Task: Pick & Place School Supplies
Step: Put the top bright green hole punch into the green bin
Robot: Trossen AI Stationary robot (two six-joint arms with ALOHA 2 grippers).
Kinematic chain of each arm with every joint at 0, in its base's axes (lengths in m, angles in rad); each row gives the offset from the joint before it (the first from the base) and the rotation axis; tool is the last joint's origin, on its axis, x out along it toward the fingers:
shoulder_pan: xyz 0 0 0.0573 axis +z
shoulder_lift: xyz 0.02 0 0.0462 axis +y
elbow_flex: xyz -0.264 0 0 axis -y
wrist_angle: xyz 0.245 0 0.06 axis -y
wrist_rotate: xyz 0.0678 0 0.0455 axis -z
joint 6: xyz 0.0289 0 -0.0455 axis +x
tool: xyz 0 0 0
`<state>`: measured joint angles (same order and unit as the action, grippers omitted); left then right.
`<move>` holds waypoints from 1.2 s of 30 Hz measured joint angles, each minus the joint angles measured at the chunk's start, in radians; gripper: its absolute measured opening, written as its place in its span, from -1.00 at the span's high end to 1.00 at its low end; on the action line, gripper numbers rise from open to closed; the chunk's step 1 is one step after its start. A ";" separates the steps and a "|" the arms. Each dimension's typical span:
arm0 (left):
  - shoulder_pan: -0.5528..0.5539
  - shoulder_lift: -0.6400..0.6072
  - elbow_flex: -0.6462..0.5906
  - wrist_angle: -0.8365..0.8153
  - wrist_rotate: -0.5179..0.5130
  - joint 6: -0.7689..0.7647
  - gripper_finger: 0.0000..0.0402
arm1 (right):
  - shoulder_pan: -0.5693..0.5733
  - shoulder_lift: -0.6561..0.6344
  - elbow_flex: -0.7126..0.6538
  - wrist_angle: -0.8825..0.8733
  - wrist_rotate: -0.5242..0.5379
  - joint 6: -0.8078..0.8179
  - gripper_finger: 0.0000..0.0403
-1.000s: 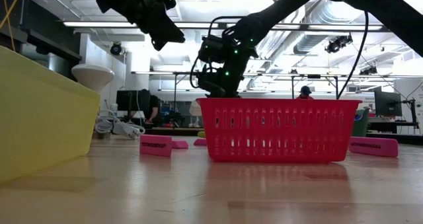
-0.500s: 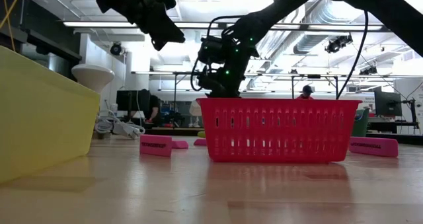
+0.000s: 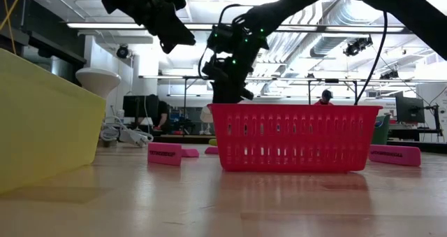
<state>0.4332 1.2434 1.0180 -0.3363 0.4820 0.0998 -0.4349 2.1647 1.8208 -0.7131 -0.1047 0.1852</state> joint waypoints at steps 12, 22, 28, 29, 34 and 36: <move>-0.005 0.000 0.000 0.000 0.021 -0.003 0.66 | -0.061 0.040 -0.003 -0.078 0.112 0.054 0.41; -0.027 0.000 0.000 0.001 0.022 0.004 0.66 | -0.056 0.063 -0.002 -0.085 0.127 0.079 0.41; -0.034 0.000 0.000 0.001 0.021 0.004 0.66 | -0.059 0.068 -0.002 -0.092 0.127 0.080 0.41; -0.036 0.000 0.000 0.001 0.020 0.004 0.66 | -0.059 0.068 -0.002 -0.092 0.126 0.081 0.41; -0.037 0.000 0.000 0.001 0.020 0.005 0.66 | -0.059 0.068 -0.002 -0.096 0.122 0.099 0.41; -0.037 0.000 0.000 0.000 0.020 0.005 0.66 | -0.059 0.069 -0.002 -0.100 0.122 0.101 0.41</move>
<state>0.3962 1.2438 1.0180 -0.3359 0.5018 0.1043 -0.4938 2.2333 1.8187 -0.8127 0.0174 0.2864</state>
